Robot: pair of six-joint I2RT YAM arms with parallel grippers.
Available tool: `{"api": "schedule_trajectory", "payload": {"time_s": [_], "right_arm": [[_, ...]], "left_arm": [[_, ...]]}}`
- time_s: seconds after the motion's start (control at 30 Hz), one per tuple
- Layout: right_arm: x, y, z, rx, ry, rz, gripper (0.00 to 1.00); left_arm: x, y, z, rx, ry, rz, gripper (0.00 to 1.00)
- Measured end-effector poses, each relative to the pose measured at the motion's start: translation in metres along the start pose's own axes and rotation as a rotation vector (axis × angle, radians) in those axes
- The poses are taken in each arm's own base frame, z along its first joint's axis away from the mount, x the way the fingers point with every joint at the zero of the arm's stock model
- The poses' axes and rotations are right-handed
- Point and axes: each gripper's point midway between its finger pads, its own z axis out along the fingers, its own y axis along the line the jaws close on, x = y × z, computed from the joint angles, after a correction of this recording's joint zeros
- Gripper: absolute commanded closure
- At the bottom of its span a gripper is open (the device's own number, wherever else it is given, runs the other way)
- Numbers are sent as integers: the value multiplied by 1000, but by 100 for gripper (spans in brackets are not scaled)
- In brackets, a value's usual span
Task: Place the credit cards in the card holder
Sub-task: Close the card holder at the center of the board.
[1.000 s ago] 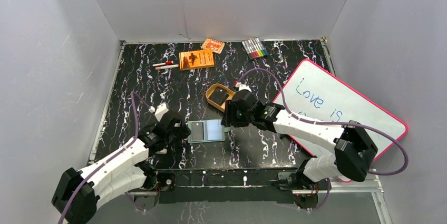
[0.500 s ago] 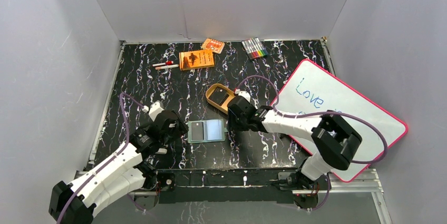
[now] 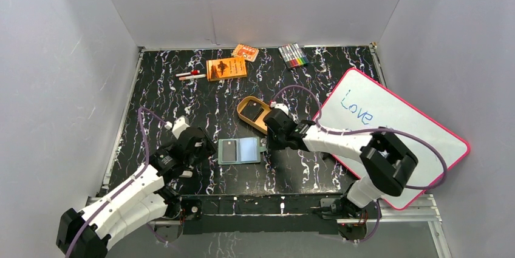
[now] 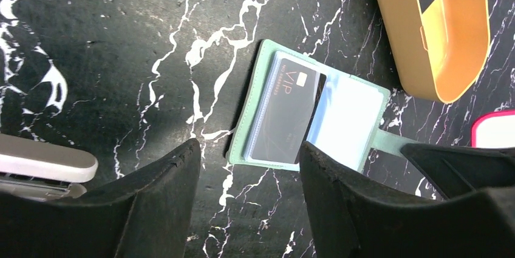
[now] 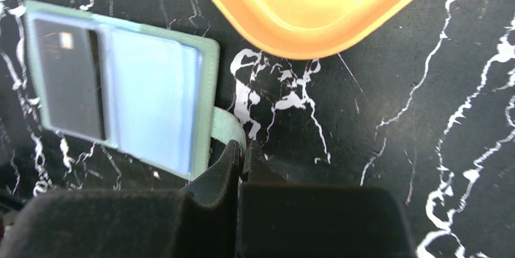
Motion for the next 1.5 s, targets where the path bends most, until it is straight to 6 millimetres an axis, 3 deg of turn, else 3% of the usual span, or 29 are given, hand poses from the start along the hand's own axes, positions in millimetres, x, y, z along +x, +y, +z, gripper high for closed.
{"api": "schedule_trajectory", "payload": {"time_s": [0.17, 0.3, 0.43, 0.77, 1.17, 1.5], "right_arm": [[-11, 6, -35, -67, -37, -94, 100], [-21, 24, -66, -189, -68, -187, 100], [-18, 46, -77, -311, -40, -241, 100], [-8, 90, -51, -505, 31, -184, 100], [-25, 115, -30, -559, -10, -113, 100], [-32, 145, -2, -597, 9, -99, 100]], "left_arm": [[12, -6, 10, 22, 52, 21, 50], [30, -1, 25, -13, 121, 50, 56], [41, 2, 34, -17, 159, 60, 62], [57, -10, 46, 45, 220, 63, 79], [66, -15, 46, 104, 254, 75, 98], [69, -17, 43, 133, 261, 78, 99]]}}
